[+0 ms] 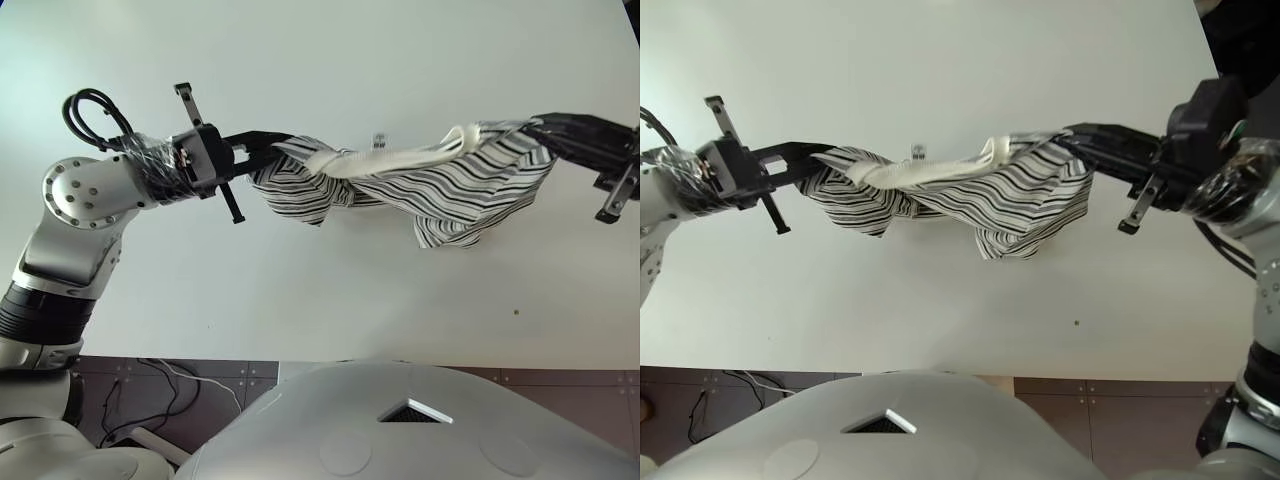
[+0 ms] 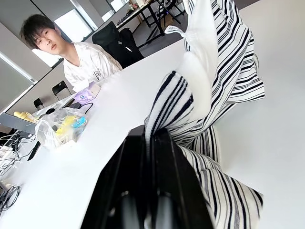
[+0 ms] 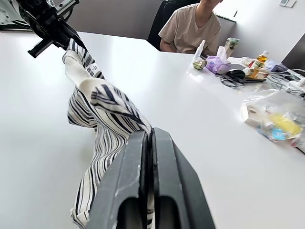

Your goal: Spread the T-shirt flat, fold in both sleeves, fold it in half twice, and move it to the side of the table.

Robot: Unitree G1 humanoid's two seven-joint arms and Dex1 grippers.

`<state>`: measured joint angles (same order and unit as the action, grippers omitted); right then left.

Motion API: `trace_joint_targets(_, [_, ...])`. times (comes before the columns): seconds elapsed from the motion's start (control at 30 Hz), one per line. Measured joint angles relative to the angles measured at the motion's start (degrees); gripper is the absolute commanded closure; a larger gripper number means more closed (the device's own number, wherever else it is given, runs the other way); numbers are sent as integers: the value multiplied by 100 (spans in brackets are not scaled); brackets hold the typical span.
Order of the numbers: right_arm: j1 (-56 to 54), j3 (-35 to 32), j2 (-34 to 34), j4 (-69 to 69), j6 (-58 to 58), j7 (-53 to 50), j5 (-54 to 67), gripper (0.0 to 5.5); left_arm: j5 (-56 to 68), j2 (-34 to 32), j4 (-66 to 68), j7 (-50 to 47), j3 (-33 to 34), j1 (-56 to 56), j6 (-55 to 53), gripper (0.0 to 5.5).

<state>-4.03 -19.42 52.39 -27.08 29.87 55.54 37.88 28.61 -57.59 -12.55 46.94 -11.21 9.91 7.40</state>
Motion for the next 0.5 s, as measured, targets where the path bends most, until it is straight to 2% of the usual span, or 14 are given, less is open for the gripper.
trace_joint_targets(0.1, [-1228,741,-56,1105,-87,-454,-819,540,10,273,442,212,-13,828,-1034,537])
trace_joint_targets(0.2, [-2398,1696,-510,2488,-409,-541,-1620,540,-362,835,1487,529,-277,1787,-1507,537])
trace_joint_targets(0.3, [-3551,2413,-1108,4209,-1030,-474,-2334,540,-1040,1505,3150,863,-593,2763,-1299,537])
trace_joint_targets(0.4, [-4738,2835,-1662,6078,-1853,-558,-2999,540,-1552,2239,5007,1000,-726,3821,-915,537])
trace_joint_targets(0.5, [-5637,3037,-2074,7781,-2529,-1023,-3564,540,-2159,2784,6814,493,-790,4780,-490,537])
